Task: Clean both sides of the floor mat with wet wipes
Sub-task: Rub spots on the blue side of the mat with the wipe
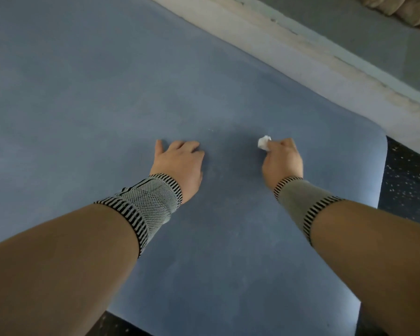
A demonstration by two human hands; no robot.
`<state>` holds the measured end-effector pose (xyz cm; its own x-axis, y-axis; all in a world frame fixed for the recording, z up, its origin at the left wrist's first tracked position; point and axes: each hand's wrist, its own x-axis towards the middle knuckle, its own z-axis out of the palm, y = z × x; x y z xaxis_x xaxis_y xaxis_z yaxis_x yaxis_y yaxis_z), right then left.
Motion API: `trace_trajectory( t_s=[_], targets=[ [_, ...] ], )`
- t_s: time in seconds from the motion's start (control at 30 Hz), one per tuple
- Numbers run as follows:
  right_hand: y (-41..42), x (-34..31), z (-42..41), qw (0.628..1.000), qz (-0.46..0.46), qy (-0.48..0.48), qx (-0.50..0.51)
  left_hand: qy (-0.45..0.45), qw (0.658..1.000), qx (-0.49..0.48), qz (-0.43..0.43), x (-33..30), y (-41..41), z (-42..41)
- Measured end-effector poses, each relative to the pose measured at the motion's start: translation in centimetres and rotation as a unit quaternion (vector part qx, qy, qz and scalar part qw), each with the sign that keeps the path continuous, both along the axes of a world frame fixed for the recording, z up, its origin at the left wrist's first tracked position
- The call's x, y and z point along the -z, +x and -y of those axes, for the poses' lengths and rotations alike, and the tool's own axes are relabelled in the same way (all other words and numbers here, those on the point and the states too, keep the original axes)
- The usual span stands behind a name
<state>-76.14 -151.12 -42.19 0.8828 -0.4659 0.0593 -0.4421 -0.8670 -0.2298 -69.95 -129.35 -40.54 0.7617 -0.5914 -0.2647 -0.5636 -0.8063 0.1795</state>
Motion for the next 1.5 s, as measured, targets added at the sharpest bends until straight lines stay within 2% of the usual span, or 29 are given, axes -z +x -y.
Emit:
trace_trajectory(
  t_s=[0.03, 0.1, 0.17, 0.2, 0.23, 0.27, 0.3, 0.33, 0.4, 0.47, 0.53, 0.57, 0.63, 0.7, 0.77, 0.8, 0.83, 0.87, 0.93, 0.97, 1.03, 1.1, 1.17, 1.2, 1.27, 1.33, 1.4, 1.47, 1.5],
  targets=[
    [0.6, 0.2, -0.9, 0.999, -0.008, 0.019, 0.04, 0.001, 1.0, -0.001, 0.002, -0.1, 0.0, 0.1],
    [1.7, -0.1, -4.6, 0.998, 0.01, 0.056, 0.003, -0.004, 1.0, -0.004, 0.005, -0.4, 0.0, 0.3],
    [1.2, 0.5, -7.8, 0.981, -0.04, 0.069, -0.177, -0.009, 1.0, -0.004, 0.003, -0.7, 0.0, 0.3],
    [0.4, 0.6, -8.2, 0.961, -0.062, 0.042, -0.265, -0.01, 1.0, -0.003, 0.002, -0.7, -0.1, 0.2],
    [-0.5, 0.8, -7.4, 0.954, -0.062, 0.016, -0.293, -0.009, 1.0, -0.001, 0.002, -0.7, -0.1, 0.0],
    [-1.5, 0.8, -6.0, 0.955, -0.044, -0.008, -0.292, -0.007, 1.0, 0.001, 0.001, -0.7, -0.2, -0.2],
    [-2.1, 0.7, -4.5, 0.969, -0.03, -0.006, -0.244, -0.005, 1.0, 0.003, 0.001, -0.5, -0.3, -0.5],
    [-2.2, 0.5, -3.3, 0.989, -0.011, 0.026, -0.148, -0.002, 1.0, 0.005, 0.001, -0.5, -0.4, -0.7],
    [-1.8, 0.4, -1.9, 0.999, -0.005, 0.027, 0.028, 0.004, 1.0, 0.009, -0.003, -0.5, -0.6, -0.7],
    [-0.5, -0.3, -4.1, 0.995, 0.006, 0.065, 0.073, 0.011, 1.0, 0.011, -0.004, -0.7, -0.6, -0.4],
    [-0.3, -0.3, -7.9, 0.992, -0.006, 0.097, -0.079, 0.017, 1.0, 0.014, -0.001, -1.0, -0.6, -0.4],
    [-1.0, -0.3, -9.3, 0.979, -0.041, 0.071, -0.189, 0.02, 1.0, 0.018, -0.002, -1.0, -0.6, -0.6],
    [-3.4, 0.3, -9.3, 0.952, -0.055, 0.083, -0.289, 0.029, 0.999, 0.035, -0.001, -1.1, -0.9, -1.1],
    [-4.8, 0.3, -6.3, 0.97, -0.043, 0.071, -0.229, 0.038, 0.998, 0.055, 0.01, -1.0, -1.3, -1.8],
    [-4.9, -0.2, -3.8, 0.997, -0.024, 0.065, -0.046, 0.045, 0.997, 0.067, 0.014, -1.1, -1.6, -2.2],
    [-4.3, -0.3, -3.4, 0.998, -0.021, 0.051, 0.036, 0.047, 0.996, 0.07, 0.011, -1.2, -1.6, -2.2],
    [-3.6, -0.4, -4.0, 0.995, -0.017, 0.067, 0.068, 0.049, 0.996, 0.072, 0.008, -1.3, -1.7, -2.1],
    [-3.0, -0.8, -5.7, 0.992, 0.008, 0.105, 0.068, 0.054, 0.995, 0.08, 0.006, -1.6, -1.8, -1.9],
    [-3.1, -0.3, -9.9, 0.987, -0.024, 0.137, -0.086, 0.067, 0.991, 0.112, 0.003, -2.1, -2.1, -1.8],
    [-3.7, 0.0, -11.0, 0.979, -0.044, 0.102, -0.174, 0.072, 0.988, 0.133, 0.001, -2.3, -2.2, -1.9],
    [-5.0, 0.5, -9.9, 0.964, -0.054, 0.051, -0.254, 0.083, 0.979, 0.185, 0.007, -2.6, -2.7, -2.8],
    [-5.4, 0.6, -6.4, 0.968, -0.081, -0.002, -0.237, 0.091, 0.97, 0.224, 0.029, -2.4, -3.2, -4.3],
    [-5.5, 0.4, -4.1, 0.989, -0.075, -0.018, -0.122, 0.094, 0.972, 0.212, 0.034, -1.9, -4.1, -5.6],
    [-5.2, 0.1, -4.0, 0.996, -0.077, -0.01, -0.053, 0.091, 0.976, 0.193, 0.034, -1.6, -4.6, -5.9],
    [-4.4, -0.7, -7.3, 0.997, -0.019, 0.076, 0.025, 0.074, 0.986, 0.149, 0.023, -1.0, -5.9, -6.0],
    [-4.9, -0.3, -11.5, 0.986, -0.02, 0.133, -0.098, 0.049, 0.994, 0.098, 0.007, -0.6, -6.8, -6.0],
    [-6.7, -0.2, -13.1, 0.966, -0.045, 0.11, -0.228, 0.028, 0.997, 0.066, 0.0, -0.4, -7.1, -6.3],
    [-8.0, -0.2, -10.8, 0.958, -0.041, 0.094, -0.267, 0.027, 0.998, 0.059, 0.008, -0.3, -6.8, -7.0],
    [-8.1, -0.2, -9.1, 0.967, -0.044, 0.076, -0.239, 0.031, 0.998, 0.06, 0.013, -0.3, -6.6, -7.3]
  ],
)
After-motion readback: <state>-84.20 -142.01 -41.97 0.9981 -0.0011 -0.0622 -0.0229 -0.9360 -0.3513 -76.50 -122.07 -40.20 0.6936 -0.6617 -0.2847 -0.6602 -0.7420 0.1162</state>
